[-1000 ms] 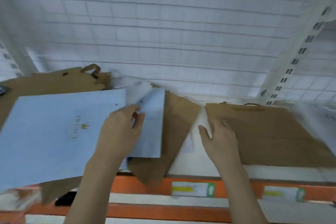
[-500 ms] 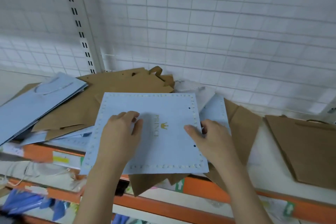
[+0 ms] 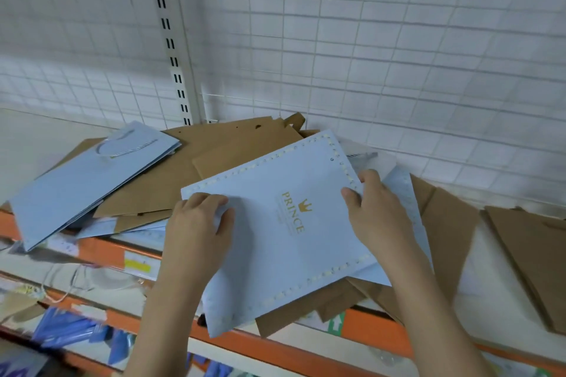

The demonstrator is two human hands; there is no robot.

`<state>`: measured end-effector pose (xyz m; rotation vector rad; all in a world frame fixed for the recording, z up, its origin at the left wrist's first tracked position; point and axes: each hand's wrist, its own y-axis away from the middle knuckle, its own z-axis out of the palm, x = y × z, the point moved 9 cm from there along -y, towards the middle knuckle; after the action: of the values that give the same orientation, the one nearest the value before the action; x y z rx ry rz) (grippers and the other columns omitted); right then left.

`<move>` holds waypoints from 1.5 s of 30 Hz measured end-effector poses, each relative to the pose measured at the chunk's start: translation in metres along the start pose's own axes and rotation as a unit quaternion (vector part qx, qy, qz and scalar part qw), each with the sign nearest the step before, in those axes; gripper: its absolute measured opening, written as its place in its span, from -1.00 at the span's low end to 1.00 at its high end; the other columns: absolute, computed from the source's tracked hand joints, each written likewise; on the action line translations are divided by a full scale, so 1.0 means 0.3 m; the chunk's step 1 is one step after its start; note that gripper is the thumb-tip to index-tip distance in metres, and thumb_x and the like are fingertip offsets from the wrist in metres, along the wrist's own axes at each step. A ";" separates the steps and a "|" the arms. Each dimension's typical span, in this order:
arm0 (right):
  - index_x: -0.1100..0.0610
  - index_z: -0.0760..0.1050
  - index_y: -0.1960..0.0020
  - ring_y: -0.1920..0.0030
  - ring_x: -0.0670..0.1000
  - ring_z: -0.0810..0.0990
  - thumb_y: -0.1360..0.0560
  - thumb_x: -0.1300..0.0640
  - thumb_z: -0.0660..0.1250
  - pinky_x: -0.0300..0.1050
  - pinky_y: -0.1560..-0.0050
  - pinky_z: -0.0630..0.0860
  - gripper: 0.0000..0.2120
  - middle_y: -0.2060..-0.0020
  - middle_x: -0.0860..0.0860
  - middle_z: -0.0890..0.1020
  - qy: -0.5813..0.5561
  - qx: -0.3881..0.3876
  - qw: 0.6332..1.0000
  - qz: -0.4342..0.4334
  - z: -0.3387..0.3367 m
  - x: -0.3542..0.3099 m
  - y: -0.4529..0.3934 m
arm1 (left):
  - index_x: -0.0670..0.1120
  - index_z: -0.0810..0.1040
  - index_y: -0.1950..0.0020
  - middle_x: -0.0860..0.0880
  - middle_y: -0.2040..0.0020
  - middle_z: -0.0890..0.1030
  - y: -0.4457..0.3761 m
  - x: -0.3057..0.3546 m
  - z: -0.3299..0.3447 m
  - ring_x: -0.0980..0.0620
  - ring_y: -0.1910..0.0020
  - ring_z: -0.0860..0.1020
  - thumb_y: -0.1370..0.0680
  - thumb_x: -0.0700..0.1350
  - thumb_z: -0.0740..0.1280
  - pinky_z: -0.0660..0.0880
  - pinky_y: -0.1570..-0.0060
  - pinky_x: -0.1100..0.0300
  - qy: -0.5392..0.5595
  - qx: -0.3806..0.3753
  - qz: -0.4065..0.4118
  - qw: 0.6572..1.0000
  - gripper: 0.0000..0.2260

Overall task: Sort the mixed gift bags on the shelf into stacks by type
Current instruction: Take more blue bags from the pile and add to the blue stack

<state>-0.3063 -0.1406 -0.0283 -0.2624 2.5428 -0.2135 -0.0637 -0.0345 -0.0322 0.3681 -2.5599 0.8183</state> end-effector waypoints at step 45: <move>-0.02 0.23 0.35 0.31 0.06 0.45 -0.38 -0.41 0.10 -0.10 0.28 0.30 -0.54 0.46 -0.08 0.37 -0.010 0.182 0.968 0.172 -0.223 0.242 0.298 | -0.19 0.37 0.24 -0.05 0.38 0.39 -0.178 0.176 0.068 0.05 0.40 0.37 -0.51 0.15 0.27 0.29 0.41 0.27 0.270 -0.235 0.034 0.933 -0.60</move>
<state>-0.4155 -0.0645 -0.0297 0.3154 2.4212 -0.5274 -0.0965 -0.0954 0.0036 -0.0915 -2.1499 0.2497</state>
